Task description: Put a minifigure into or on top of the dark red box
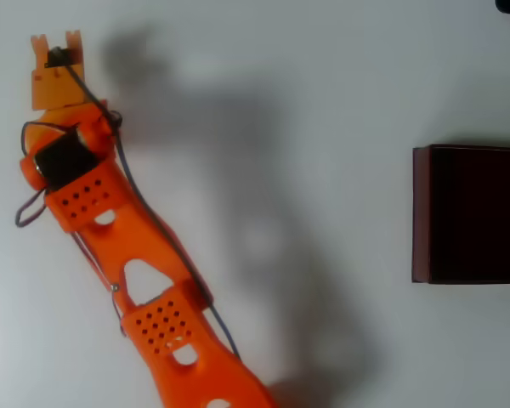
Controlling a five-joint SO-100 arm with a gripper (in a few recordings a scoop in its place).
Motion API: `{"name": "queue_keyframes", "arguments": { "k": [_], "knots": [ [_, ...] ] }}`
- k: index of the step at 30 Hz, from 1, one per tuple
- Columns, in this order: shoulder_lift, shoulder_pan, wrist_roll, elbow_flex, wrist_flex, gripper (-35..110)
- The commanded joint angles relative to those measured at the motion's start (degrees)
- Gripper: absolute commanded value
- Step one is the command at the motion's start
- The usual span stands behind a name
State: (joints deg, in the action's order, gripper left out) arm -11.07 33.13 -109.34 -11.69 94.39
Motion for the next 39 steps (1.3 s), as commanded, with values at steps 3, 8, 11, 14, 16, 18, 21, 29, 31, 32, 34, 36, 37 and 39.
{"name": "queue_keyframes", "arguments": {
  "k": [3,8,11,14,16,18,21,29,31,32,34,36,37,39],
  "knots": [
    [-0.18,1.85,-0.26,-1.76,0.62,5],
    [0.18,1.93,0.26,-1.76,0.26,4],
    [0.18,1.76,1.05,-1.76,0.09,2],
    [-0.88,0.97,4.39,-1.76,0.62,0],
    [-2.81,-0.44,10.02,-1.76,1.49,0],
    [-6.42,-2.64,17.40,-1.85,4.83,0],
    [-13.45,-7.65,31.11,-1.76,10.90,0],
    [-62.31,-25.66,58.89,53.00,10.99,0],
    [-71.81,-32.43,65.13,62.75,10.99,0],
    [-75.94,-36.39,67.15,67.59,10.81,0],
    [-81.65,-44.74,72.60,75.23,10.55,0],
    [-84.37,-52.38,77.17,80.07,9.14,0],
    [-84.64,-55.63,79.37,81.30,8.17,0],
    [-83.58,-61.17,82.97,82.88,5.80,0]
  ]
}}
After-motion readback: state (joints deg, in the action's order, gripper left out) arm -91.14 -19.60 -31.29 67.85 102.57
